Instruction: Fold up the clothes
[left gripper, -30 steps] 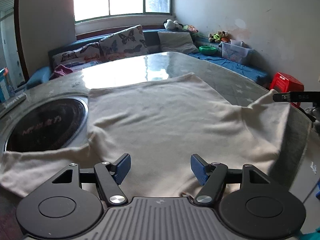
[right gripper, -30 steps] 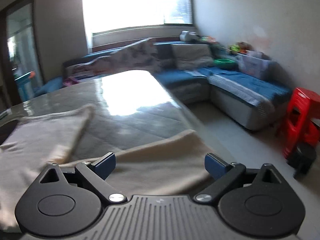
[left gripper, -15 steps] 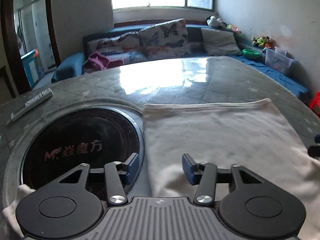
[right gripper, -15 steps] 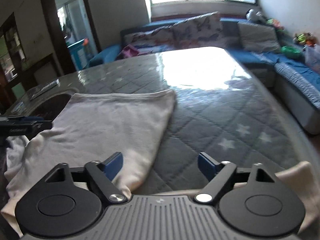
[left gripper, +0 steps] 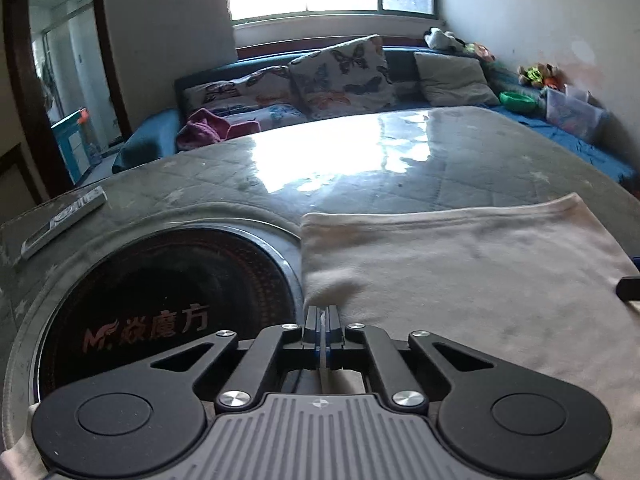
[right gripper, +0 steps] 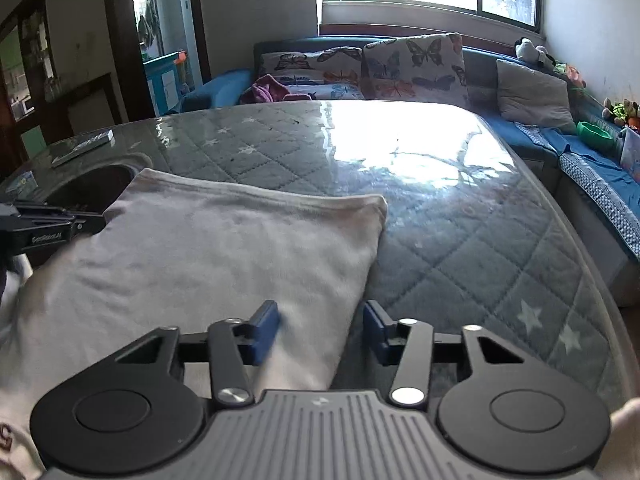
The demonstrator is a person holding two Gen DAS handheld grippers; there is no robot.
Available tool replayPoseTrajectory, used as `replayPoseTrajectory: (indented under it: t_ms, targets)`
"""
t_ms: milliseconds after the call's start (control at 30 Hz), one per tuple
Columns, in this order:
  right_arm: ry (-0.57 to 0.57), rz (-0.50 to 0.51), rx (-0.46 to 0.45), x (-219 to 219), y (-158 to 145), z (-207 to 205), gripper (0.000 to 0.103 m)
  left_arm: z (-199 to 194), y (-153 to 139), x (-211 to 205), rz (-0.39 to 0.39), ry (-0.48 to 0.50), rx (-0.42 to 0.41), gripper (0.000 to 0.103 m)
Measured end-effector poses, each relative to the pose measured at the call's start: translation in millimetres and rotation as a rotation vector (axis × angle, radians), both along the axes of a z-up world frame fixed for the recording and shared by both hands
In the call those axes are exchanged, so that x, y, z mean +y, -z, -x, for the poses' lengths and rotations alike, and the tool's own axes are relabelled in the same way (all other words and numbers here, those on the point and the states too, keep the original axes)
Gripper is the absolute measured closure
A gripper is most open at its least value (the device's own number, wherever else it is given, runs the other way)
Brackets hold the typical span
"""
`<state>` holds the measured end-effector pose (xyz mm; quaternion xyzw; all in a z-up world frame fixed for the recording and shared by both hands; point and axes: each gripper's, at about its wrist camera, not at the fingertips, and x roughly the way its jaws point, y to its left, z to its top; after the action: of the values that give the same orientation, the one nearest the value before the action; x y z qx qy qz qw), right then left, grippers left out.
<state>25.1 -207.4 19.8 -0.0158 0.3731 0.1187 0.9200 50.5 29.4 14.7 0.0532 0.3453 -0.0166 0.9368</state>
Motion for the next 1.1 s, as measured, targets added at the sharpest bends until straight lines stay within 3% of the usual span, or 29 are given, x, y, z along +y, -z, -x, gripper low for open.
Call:
replayPoseTrajectory:
  t_ms: [233, 433, 533, 600, 733, 800, 867, 1000, 1100]
  targets:
    - [-0.023, 0.017, 0.011, 12.9, -3.2, -35.8, 0.085, -5.3, -0.6, 5.8, -0.006, -0.044, -0.022, 0.101]
    - [-0.091, 0.084, -0.007, 40.3, 1.8, -74.4, 0.086, -10.4, -2.4, 23.0, 0.017, -0.113, -0.025, 0.101]
    - [-0.123, 0.102, -0.007, 53.0, 1.4, -91.9, 0.081, -10.4, -5.7, 30.1, 0.025, -0.130, -0.027, 0.101]
    - [-0.139, 0.113, -0.005, 58.5, -0.9, -96.0, 0.067, -10.3, -7.9, 34.8, 0.031, -0.142, -0.029, 0.099]
    - [-0.179, 0.101, -0.039, 60.2, -17.0, -68.0, 0.049, -1.4, -15.7, 41.5, 0.046, -0.153, -0.040, 0.096]
    - [-0.203, 0.091, -0.049, 58.6, -22.0, -47.4, 0.046, 14.6, -23.6, 37.8, 0.070, -0.120, -0.051, 0.096]
    - [-0.238, 0.098, -0.063, 58.5, -24.6, -20.3, 0.036, 36.8, -28.7, 27.0, 0.084, -0.058, -0.058, 0.093]
    - [-0.280, 0.100, -0.093, 51.4, -21.6, 39.5, 0.033, 79.1, -27.2, -0.1, 0.081, 0.061, -0.053, 0.088]
    - [-0.213, 0.068, -0.082, 31.8, -16.5, 69.8, 0.033, 98.0, -20.0, -14.0, 0.080, 0.104, -0.032, 0.088]
